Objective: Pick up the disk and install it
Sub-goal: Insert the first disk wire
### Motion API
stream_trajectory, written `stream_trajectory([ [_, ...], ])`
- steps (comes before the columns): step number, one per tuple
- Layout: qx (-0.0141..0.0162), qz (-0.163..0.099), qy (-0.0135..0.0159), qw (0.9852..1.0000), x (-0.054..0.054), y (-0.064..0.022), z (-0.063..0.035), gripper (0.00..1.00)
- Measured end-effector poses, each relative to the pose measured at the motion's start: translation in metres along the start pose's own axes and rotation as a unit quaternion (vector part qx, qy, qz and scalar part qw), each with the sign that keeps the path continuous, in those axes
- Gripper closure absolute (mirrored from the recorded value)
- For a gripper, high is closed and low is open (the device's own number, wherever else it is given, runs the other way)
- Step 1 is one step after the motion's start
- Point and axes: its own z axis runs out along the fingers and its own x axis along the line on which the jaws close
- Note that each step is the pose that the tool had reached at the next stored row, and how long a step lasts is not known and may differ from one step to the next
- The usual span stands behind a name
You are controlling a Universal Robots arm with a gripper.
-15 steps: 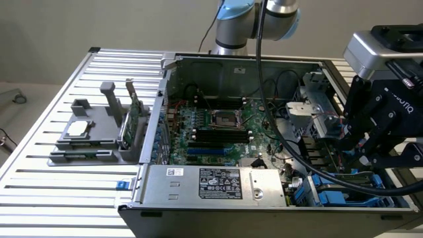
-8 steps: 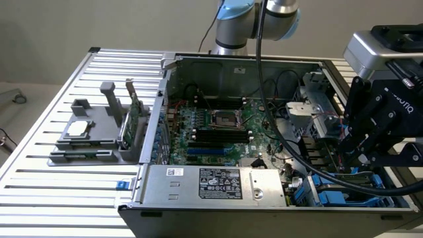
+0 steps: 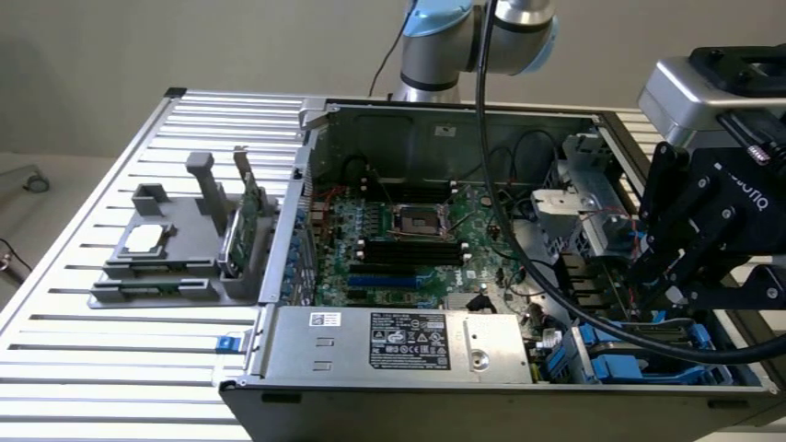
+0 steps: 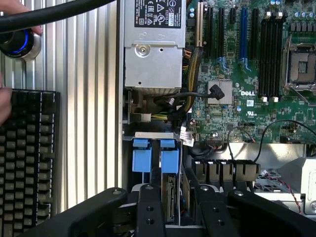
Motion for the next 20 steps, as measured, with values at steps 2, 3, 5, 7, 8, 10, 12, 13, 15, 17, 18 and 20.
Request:
stream_trajectory([
  [2,0.0,0.0,0.0,1.0,0.0,0.0,0.0,0.69],
  [3,-0.0001,0.0,0.0,1.0,0.0,0.0,0.0,0.69],
  [5,-0.0001,0.0,0.0,1.0,0.0,0.0,0.0,0.69],
  [7,-0.0001,0.007,-0.0002,1.0,0.0,0.0,0.0001,0.69],
  [8,-0.0001,0.015,-0.0007,0.9999,0.0,0.0,0.0002,0.69],
  [10,0.0001,0.031,-0.0016,0.9995,0.0,0.0,0.0004,0.69],
  [12,0.0002,0.048,-0.0023,0.9989,0.0,-0.0001,0.0004,0.69],
  [13,0.0003,0.056,-0.0027,0.9984,0.0,0.0,0.0004,0.69],
  [15,0.0004,0.073,-0.0035,0.9973,0.0,0.0,0.0004,0.69],
  [17,0.0006,0.09,-0.0043,0.9959,0.0,0.0,0.0005,0.69],
  [18,0.0006,0.098,-0.0046,0.9951,0.0,0.0,0.0005,0.69],
  [20,0.0008,0.115,-0.0054,0.9933,0.0,0.0,0.0006,0.69],
])
